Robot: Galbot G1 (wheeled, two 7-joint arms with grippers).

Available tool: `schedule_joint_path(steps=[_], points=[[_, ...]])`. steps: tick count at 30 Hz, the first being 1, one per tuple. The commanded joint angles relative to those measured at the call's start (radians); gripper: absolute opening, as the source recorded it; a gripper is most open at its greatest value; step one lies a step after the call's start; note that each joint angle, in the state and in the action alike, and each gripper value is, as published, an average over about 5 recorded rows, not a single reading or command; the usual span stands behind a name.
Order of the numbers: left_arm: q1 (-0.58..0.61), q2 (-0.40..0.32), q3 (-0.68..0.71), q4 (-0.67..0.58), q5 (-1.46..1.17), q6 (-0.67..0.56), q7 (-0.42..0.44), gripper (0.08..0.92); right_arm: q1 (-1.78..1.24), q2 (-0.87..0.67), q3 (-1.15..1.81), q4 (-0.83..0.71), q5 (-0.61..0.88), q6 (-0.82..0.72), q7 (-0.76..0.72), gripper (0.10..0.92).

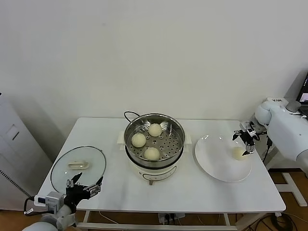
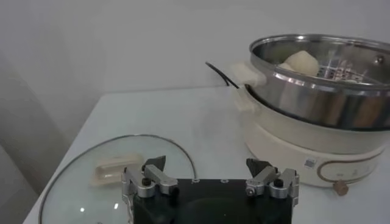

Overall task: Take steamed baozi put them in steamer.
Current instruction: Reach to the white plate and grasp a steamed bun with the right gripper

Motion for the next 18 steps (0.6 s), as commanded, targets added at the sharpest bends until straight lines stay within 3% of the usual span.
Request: schedule_joint_path(steps=[1, 18], points=[[0.000, -0.001, 0.001, -0.001, 0.000, -0.001, 0.000, 0.823, -0.080, 0.009, 0.115, -0.048, -0.132, -0.010, 0.066, 0.823], [0.012, -0.001, 0.000, -0.020, 0.003, -0.002, 0.000, 0.823, -0.102, 0.052, 0.175, -0.115, -0.186, -0.022, 0.145, 0.793]])
